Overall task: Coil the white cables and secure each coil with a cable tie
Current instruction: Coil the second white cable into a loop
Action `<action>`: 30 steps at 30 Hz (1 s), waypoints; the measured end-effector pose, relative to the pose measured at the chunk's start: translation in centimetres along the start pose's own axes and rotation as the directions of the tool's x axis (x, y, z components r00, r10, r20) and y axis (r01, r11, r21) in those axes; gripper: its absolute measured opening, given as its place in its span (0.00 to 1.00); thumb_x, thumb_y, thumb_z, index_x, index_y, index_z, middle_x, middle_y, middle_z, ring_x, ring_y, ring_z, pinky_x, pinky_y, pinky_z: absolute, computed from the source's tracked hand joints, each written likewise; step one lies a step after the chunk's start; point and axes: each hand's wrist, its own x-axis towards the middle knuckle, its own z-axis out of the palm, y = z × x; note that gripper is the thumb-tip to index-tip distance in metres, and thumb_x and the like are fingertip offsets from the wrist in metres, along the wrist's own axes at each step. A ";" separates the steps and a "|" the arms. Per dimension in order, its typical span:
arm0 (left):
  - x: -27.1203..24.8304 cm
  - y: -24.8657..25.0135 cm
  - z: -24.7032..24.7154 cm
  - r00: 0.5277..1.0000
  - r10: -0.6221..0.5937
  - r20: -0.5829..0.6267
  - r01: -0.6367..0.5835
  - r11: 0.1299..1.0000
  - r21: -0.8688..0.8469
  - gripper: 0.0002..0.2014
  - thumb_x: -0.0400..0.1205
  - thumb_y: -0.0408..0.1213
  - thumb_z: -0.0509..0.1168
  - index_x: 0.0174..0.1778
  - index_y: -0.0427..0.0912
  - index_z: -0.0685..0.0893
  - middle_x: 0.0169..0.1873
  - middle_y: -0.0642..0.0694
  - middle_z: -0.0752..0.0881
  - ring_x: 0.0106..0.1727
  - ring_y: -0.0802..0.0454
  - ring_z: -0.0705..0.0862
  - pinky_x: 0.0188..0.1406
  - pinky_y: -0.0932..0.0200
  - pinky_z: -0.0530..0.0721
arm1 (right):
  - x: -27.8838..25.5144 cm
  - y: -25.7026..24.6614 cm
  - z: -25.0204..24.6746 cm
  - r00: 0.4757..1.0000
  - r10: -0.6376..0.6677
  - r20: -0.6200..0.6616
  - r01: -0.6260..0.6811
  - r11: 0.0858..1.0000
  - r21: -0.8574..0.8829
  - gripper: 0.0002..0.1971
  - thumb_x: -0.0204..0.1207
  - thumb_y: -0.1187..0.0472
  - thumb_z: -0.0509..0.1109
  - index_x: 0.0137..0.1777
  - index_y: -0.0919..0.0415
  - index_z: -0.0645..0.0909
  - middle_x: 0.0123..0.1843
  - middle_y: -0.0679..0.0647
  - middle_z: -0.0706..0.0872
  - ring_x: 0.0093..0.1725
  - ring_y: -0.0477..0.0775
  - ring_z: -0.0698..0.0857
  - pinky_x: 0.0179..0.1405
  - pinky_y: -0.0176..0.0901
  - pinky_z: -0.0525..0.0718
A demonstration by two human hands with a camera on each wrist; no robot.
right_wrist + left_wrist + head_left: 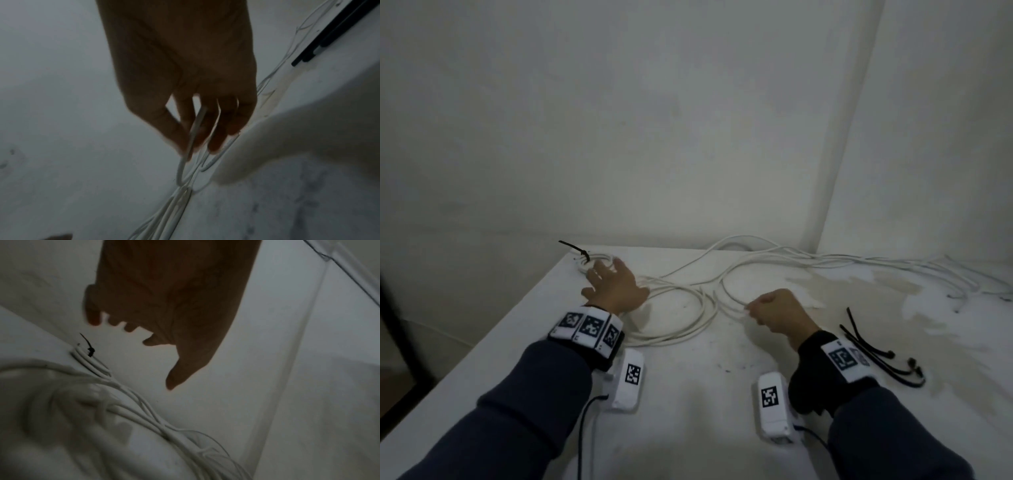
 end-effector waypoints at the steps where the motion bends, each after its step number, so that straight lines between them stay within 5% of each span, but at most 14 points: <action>1: -0.5 0.6 0.2 0.997 0.064 -0.038 -0.065 0.998 -0.008 0.40 0.81 0.54 0.63 0.83 0.41 0.50 0.81 0.31 0.47 0.81 0.32 0.49 0.77 0.40 0.55 | -0.2 -0.2 0.1 0.987 -0.002 0.159 0.010 0.999 -0.048 0.06 0.74 0.70 0.71 0.48 0.70 0.89 0.25 0.48 0.85 0.29 0.44 0.83 0.24 0.29 0.76; 3: -0.6 1.7 0.5 0.976 0.198 -0.091 -0.209 0.969 -0.130 0.26 0.81 0.51 0.65 0.73 0.44 0.72 0.75 0.34 0.66 0.76 0.36 0.65 0.73 0.48 0.65 | -0.4 -0.5 0.3 0.939 0.003 0.345 0.053 0.987 -0.151 0.06 0.73 0.71 0.73 0.47 0.64 0.89 0.17 0.41 0.81 0.21 0.35 0.79 0.22 0.24 0.73; 5: -1.1 2.8 0.9 0.966 0.260 0.018 -0.234 0.896 -0.378 0.18 0.82 0.48 0.64 0.60 0.38 0.83 0.58 0.39 0.82 0.59 0.43 0.80 0.58 0.56 0.78 | -0.1 -0.8 0.6 0.917 0.031 0.398 0.043 0.984 -0.176 0.08 0.73 0.73 0.70 0.46 0.62 0.87 0.21 0.46 0.84 0.25 0.41 0.82 0.26 0.29 0.77; 7: -2.3 4.1 1.5 0.929 0.286 0.235 -0.069 0.759 -0.648 0.20 0.84 0.46 0.62 0.57 0.29 0.83 0.44 0.39 0.86 0.42 0.48 0.84 0.41 0.61 0.81 | 0.1 -1.2 1.0 0.915 0.013 0.403 0.014 0.998 -0.063 0.12 0.75 0.76 0.64 0.50 0.62 0.85 0.30 0.55 0.86 0.35 0.51 0.86 0.33 0.36 0.81; 10: -2.9 5.7 2.5 0.867 0.304 0.395 0.164 0.574 -0.802 0.23 0.82 0.53 0.62 0.51 0.31 0.81 0.40 0.38 0.86 0.39 0.47 0.85 0.44 0.57 0.85 | -0.3 -1.9 0.7 0.904 -0.137 0.405 0.040 0.970 0.240 0.18 0.78 0.77 0.59 0.51 0.56 0.86 0.32 0.51 0.82 0.35 0.47 0.81 0.35 0.35 0.78; 13: -1.9 7.0 2.7 0.826 0.359 0.435 0.362 0.253 -0.897 0.20 0.80 0.52 0.65 0.46 0.35 0.80 0.38 0.39 0.86 0.37 0.48 0.86 0.44 0.54 0.87 | -0.9 -1.7 -0.5 0.732 -0.205 0.649 0.034 0.963 0.266 0.20 0.76 0.82 0.58 0.48 0.59 0.86 0.31 0.50 0.82 0.31 0.46 0.81 0.32 0.35 0.78; 15: -1.3 7.9 2.3 0.763 0.454 0.460 0.500 0.037 -0.865 0.16 0.80 0.47 0.66 0.40 0.36 0.78 0.30 0.42 0.86 0.25 0.53 0.84 0.29 0.63 0.85 | -1.1 -1.1 -1.4 0.631 -0.122 0.766 0.081 0.993 0.092 0.20 0.74 0.82 0.59 0.48 0.60 0.87 0.31 0.50 0.81 0.31 0.45 0.82 0.33 0.33 0.80; 16: -1.1 8.2 2.2 0.751 0.477 0.456 0.526 -0.015 -0.851 0.14 0.80 0.45 0.65 0.40 0.36 0.77 0.24 0.44 0.82 0.18 0.57 0.79 0.20 0.68 0.80 | -1.2 -0.7 -1.7 0.623 -0.079 0.778 0.093 0.995 0.027 0.19 0.74 0.80 0.60 0.47 0.58 0.88 0.31 0.51 0.81 0.32 0.46 0.82 0.33 0.32 0.80; 19: 0.1 8.5 2.0 0.840 0.397 0.370 0.415 -0.030 -0.909 0.09 0.84 0.37 0.60 0.43 0.35 0.77 0.14 0.53 0.67 0.10 0.62 0.62 0.05 0.72 0.59 | -1.1 1.0 -2.7 0.744 -0.044 0.667 0.046 0.999 0.015 0.17 0.73 0.76 0.64 0.42 0.55 0.90 0.31 0.56 0.81 0.28 0.47 0.79 0.30 0.34 0.79; 23: 1.6 7.6 1.9 0.975 0.159 0.153 0.187 -0.225 -0.956 0.08 0.87 0.29 0.54 0.45 0.37 0.78 0.12 0.54 0.63 0.11 0.62 0.60 0.07 0.70 0.59 | -0.6 2.6 -3.8 0.956 -0.022 0.293 -0.085 0.933 0.349 0.13 0.77 0.77 0.63 0.48 0.64 0.87 0.32 0.58 0.80 0.31 0.51 0.80 0.33 0.38 0.83; 26: 1.1 6.8 2.3 0.989 0.020 0.146 0.143 -0.376 -0.915 0.08 0.88 0.28 0.51 0.45 0.40 0.73 0.27 0.47 0.77 0.24 0.57 0.72 0.20 0.67 0.73 | 0.0 3.0 -3.6 0.989 0.074 0.129 -0.139 0.761 0.634 0.14 0.79 0.77 0.62 0.61 0.66 0.79 0.40 0.62 0.83 0.39 0.57 0.86 0.44 0.46 0.88; 30: -2.0 5.7 4.0 0.966 0.123 0.228 0.254 -0.294 -0.921 0.12 0.87 0.26 0.51 0.59 0.49 0.67 0.45 0.38 0.82 0.42 0.46 0.80 0.45 0.47 0.82 | 0.1 2.4 -2.3 0.987 0.162 -0.006 -0.074 0.479 0.874 0.19 0.81 0.79 0.60 0.66 0.60 0.70 0.45 0.64 0.82 0.40 0.59 0.87 0.38 0.45 0.90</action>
